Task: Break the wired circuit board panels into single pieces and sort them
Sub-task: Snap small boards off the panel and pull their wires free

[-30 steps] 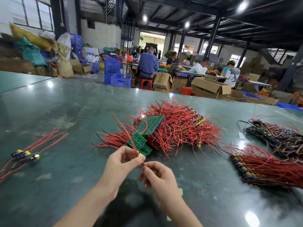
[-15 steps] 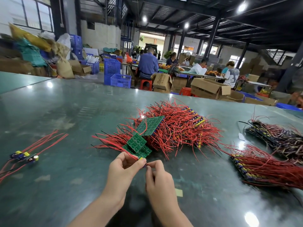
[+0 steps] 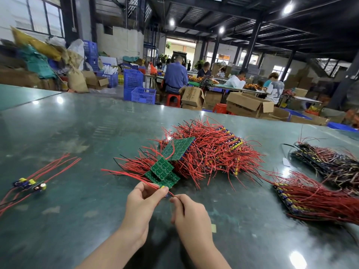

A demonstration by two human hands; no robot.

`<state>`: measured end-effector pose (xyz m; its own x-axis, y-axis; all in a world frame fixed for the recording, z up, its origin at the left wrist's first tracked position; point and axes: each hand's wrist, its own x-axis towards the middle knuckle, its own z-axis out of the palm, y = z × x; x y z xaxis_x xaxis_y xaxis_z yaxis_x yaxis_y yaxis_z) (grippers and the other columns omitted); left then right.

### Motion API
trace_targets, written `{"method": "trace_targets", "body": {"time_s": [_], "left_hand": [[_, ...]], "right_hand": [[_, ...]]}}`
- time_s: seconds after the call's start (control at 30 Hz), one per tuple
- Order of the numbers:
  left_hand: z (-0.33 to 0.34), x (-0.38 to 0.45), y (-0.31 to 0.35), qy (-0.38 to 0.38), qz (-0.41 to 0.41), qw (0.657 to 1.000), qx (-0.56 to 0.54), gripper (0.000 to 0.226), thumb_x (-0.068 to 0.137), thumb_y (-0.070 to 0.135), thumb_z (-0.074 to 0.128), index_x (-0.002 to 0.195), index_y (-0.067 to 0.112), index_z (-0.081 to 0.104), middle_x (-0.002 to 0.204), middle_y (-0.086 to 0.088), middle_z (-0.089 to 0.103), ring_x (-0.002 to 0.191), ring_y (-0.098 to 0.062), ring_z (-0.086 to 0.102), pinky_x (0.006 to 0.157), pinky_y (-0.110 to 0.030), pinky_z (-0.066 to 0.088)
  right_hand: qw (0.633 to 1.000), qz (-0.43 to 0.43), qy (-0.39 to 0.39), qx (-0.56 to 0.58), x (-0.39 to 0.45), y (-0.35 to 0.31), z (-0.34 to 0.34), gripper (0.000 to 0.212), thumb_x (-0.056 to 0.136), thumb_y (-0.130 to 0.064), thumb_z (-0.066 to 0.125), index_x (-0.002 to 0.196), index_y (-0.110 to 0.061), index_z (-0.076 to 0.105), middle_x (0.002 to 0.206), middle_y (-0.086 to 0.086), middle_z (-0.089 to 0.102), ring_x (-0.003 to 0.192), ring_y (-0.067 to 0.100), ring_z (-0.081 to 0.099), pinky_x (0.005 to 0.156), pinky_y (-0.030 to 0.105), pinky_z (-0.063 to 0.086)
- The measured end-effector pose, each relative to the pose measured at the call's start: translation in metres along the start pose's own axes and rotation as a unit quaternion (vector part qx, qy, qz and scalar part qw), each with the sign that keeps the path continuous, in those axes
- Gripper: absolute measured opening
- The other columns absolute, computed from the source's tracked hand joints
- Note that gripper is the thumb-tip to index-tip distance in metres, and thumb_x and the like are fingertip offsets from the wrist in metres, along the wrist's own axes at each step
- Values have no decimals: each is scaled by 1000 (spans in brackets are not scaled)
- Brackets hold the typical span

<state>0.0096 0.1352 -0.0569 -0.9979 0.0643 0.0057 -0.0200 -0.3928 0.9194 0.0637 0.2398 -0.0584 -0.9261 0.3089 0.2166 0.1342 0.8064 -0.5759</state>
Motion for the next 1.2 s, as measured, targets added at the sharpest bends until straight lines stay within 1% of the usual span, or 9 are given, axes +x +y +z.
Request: {"method": "trace_targets", "body": {"time_s": [0.2,0.5,0.63,0.73,0.8,0.87,0.97,1.07,1.2], "left_hand": [[-3,4,3,38,-29,998,-42,17,80,-3,68,76,7,55,67,-7,60,63,-16,50,63,-27,41],[-4,4,12,46,-65,993,-85,18,81,-1,67,75,11,55,67,-5,61,58,-9,55,63,-24,43],[-9,11,19,49,-102,986,-122,18,81,0,66,74,14,56,61,0,63,51,-3,58,59,-21,43],[-16,20,24,45,-117,983,-136,14,85,1,63,79,13,59,56,4,65,47,-1,58,59,-21,40],[-17,22,24,13,-122,985,-124,9,86,5,62,86,13,62,61,4,67,51,-2,60,61,-22,39],[-16,20,25,-33,-126,986,-102,11,81,9,66,90,15,64,68,2,69,55,-4,61,61,-23,40],[-14,14,26,-108,-131,983,-64,24,65,18,72,88,15,68,73,0,70,59,-5,62,62,-25,42],[-12,8,24,-165,-127,977,-36,22,60,18,73,81,14,74,73,-5,68,60,-10,62,62,-25,50],[-10,6,21,-163,-101,981,-22,16,62,14,72,77,12,78,70,-7,67,59,-12,60,57,-21,53]], "right_hand": [[994,24,-25,-104,7,3,-4,31,102,-42,28,115,-30,53,104,-3,68,100,23,60,78,29,45],[990,21,66,-127,11,15,-6,29,101,-43,30,114,-36,55,104,-11,68,95,15,60,75,26,38],[991,-79,100,-44,9,19,-11,22,98,-33,46,108,-33,67,94,-13,70,93,8,59,84,25,30],[980,-191,28,-39,8,19,-12,26,92,-37,50,106,-30,71,94,-15,70,96,8,54,85,28,31],[974,-224,-12,4,4,14,-10,36,89,-47,44,91,-26,74,87,-14,70,90,8,52,82,30,35],[978,-189,-33,87,2,9,-9,55,88,-56,36,69,-15,67,72,-6,66,80,6,51,79,32,38],[976,-91,-39,193,4,5,-12,58,92,-53,41,67,-5,64,66,9,63,66,14,53,71,22,40],[950,-48,-79,298,5,2,-11,31,94,-25,58,65,-23,71,68,-6,70,66,2,59,69,18,45],[963,-57,-51,260,4,1,-9,33,89,-21,63,59,-33,66,63,-12,69,64,-2,58,67,18,44]]}}
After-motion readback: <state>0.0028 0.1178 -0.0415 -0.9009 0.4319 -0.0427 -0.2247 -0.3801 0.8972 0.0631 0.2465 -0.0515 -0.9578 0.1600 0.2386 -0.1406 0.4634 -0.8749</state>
